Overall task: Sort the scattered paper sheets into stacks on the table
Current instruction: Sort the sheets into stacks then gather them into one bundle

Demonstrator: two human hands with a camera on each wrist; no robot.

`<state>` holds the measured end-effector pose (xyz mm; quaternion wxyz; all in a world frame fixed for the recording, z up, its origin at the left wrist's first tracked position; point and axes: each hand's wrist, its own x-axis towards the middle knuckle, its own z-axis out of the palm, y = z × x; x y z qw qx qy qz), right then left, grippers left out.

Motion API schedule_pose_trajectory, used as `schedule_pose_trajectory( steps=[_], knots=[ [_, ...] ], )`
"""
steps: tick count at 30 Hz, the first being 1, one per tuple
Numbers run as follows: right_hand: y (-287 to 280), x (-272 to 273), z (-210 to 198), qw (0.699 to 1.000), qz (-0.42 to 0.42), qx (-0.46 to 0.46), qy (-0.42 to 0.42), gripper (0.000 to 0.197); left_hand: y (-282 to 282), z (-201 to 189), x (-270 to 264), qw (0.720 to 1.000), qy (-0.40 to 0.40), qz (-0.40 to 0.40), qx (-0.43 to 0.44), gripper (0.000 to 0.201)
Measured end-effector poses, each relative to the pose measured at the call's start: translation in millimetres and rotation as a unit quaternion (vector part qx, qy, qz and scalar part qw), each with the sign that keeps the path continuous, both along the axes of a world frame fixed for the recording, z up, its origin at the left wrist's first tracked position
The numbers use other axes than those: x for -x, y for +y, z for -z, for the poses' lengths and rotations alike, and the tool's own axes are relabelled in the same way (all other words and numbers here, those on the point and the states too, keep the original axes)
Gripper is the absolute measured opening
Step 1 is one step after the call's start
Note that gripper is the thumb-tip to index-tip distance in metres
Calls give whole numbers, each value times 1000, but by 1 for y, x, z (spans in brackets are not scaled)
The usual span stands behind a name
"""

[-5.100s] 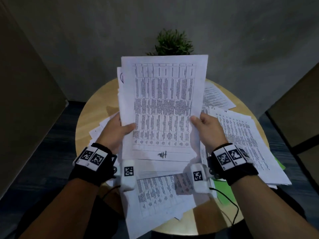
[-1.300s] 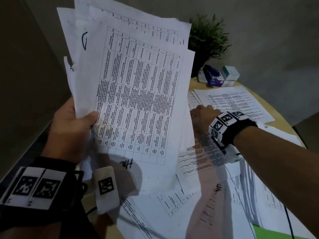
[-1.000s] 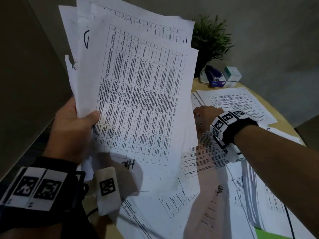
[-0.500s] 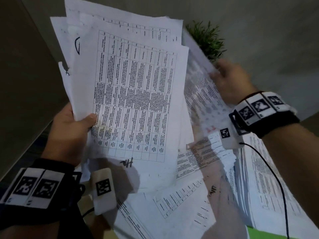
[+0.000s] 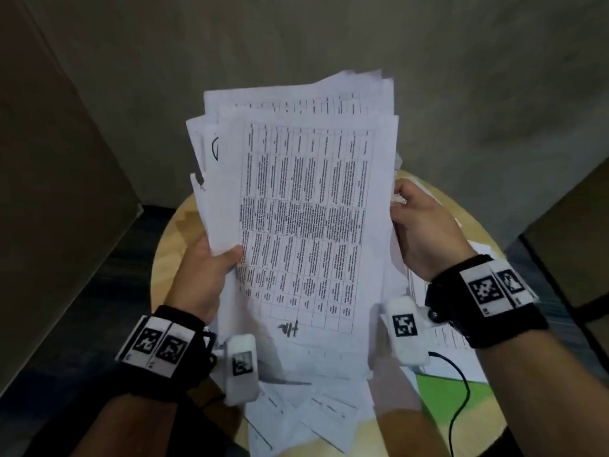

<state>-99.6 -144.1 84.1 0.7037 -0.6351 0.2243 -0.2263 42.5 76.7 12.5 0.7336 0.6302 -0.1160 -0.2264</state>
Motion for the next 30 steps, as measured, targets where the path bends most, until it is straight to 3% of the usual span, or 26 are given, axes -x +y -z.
schedule_pose_trajectory(
  steps=[4,7,10,16,22,30],
  knots=[
    [5,30,1,999,41,16,17,21,0,-5,30,999,-15,-27,-26,37],
    [7,46,0,994,20,91,54,18,-1,-13,53,995,-51,-63,-63,37],
    [12,56,4,988,36,132,77,31,-3,-20,74,985,-99,-98,-99,37],
    [20,69,-8,983,97,154,19,32,-2,-37,89,977,-169,-100,-80,37],
    [29,74,-16,980,110,158,-43,32,-9,-52,96,982,-167,-87,-12,47],
    [42,75,40,983,100,126,93,34,-5,-19,107,985,-136,-69,-85,35]
  ],
)
